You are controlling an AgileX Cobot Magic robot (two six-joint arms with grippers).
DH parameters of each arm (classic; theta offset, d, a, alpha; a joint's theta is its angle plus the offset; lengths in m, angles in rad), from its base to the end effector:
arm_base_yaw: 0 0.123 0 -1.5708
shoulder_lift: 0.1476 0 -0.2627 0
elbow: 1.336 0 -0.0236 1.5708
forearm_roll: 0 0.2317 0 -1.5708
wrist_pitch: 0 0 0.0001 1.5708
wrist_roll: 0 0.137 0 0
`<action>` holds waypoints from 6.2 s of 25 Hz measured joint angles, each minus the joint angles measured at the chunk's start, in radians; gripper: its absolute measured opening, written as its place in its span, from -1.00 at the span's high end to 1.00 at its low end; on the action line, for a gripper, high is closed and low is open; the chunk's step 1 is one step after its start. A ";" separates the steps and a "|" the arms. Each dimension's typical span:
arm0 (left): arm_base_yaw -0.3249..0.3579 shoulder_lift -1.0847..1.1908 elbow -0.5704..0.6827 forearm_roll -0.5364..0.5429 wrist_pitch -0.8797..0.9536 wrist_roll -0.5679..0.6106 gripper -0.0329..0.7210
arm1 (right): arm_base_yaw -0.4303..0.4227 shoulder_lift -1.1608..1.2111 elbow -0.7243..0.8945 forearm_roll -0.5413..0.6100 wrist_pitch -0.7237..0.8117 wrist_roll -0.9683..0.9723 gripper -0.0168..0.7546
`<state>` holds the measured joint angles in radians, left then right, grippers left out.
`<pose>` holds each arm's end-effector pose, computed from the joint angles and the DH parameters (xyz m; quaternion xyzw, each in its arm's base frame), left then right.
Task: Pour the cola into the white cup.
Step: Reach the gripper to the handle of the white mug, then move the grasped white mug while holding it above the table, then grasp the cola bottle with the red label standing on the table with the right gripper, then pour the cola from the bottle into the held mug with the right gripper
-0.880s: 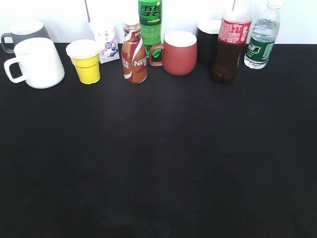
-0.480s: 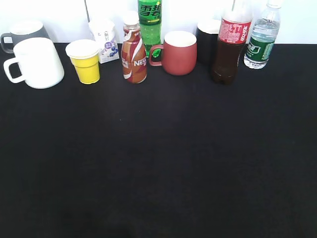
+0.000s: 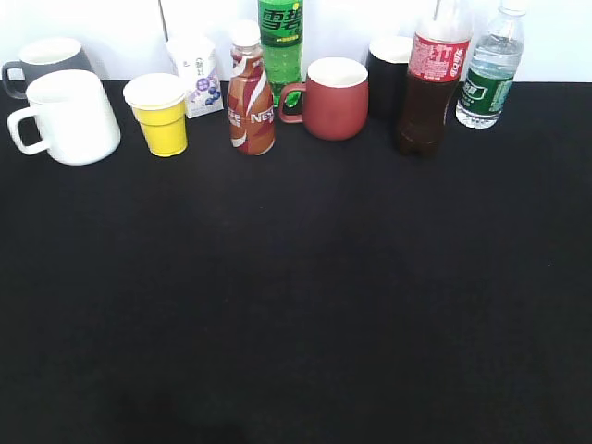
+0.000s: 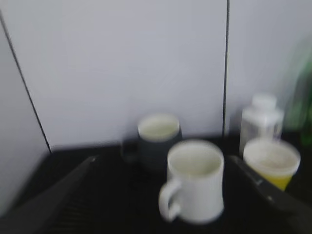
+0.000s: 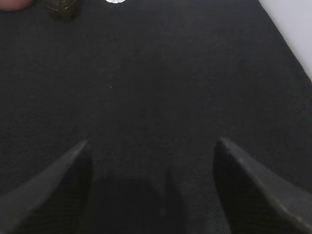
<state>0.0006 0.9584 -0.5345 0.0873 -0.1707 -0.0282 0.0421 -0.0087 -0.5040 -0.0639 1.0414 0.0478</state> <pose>0.2438 -0.0019 0.2807 0.0266 0.7630 0.0132 0.6457 0.0417 -0.0058 0.2512 0.0035 0.8443 -0.0079 0.5357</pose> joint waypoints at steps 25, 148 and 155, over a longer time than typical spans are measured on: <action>0.056 1.011 -0.179 -0.115 -0.808 0.000 -0.13 | 0.000 0.000 0.001 0.000 0.000 0.000 -0.56; -0.124 0.752 0.109 0.609 -0.922 -0.141 0.78 | 0.484 2.035 -0.453 -0.181 -2.201 -1.449 -0.07; -0.124 0.752 0.109 0.609 -0.961 -0.138 0.78 | 0.484 2.028 -0.454 -0.182 -2.201 -1.482 -0.07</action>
<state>-0.1239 1.7102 -0.4250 0.6963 -1.1313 -0.1663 0.5264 2.0188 -0.9582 -0.2462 -1.1599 -1.4337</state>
